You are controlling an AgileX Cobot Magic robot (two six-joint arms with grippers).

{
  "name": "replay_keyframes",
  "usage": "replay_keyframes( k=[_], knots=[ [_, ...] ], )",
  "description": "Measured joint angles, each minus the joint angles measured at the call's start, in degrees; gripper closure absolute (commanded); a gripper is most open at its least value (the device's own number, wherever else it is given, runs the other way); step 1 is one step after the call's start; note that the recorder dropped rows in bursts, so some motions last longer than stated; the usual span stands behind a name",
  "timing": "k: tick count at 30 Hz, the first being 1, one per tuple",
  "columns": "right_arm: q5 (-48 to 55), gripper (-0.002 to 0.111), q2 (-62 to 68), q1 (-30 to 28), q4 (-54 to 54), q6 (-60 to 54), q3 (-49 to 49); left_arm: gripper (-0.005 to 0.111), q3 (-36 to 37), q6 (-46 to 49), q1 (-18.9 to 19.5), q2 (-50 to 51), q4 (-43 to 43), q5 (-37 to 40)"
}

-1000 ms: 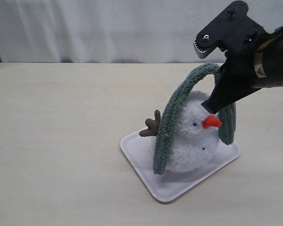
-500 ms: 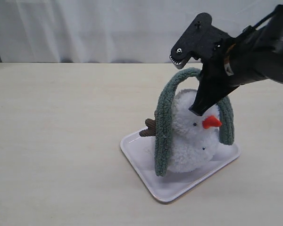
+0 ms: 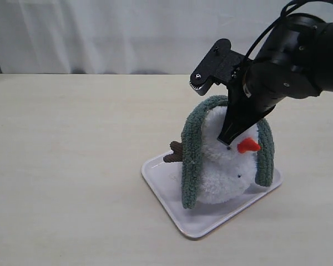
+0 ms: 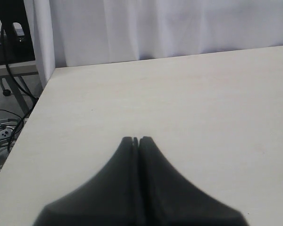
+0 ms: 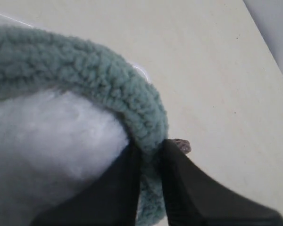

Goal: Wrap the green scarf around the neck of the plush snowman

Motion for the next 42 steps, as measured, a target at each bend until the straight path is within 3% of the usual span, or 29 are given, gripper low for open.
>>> replay_keyframes(
  k=[7, 18, 24, 27, 31, 35, 42],
  knots=[
    [1.01, 0.061, -1.71, 0.00, 0.00, 0.47, -0.13, 0.107, 0.00, 0.00, 0.00, 0.00, 0.00, 0.00],
    [5.77, 0.061, -9.48, 0.00, 7.95, 0.60, -0.25, 0.107, 0.00, 0.00, 0.00, 0.00, 0.00, 0.00],
    [6.37, 0.061, -15.19, 0.00, 24.39, -3.77, -1.74, 0.107, 0.00, 0.00, 0.00, 0.00, 0.00, 0.00],
    [10.85, 0.069, -16.31, 4.64, 41.94, -14.59, -1.98, 0.107, 0.00, 0.00, 0.00, 0.00, 0.00, 0.00],
    [14.23, 0.104, -13.32, 15.98, 41.89, -15.29, 2.09, 0.107, 0.00, 0.00, 0.00, 0.00, 0.00, 0.00],
    [12.79, 0.104, -7.61, 18.42, 40.79, -13.82, 5.30, 0.107, 0.00, 0.00, 0.00, 0.00, 0.00, 0.00],
    [-0.76, 0.104, -6.72, 18.54, 32.14, 0.49, 19.44, 0.107, 0.00, 0.00, 0.00, 0.00, 0.00, 0.00]
  ],
)
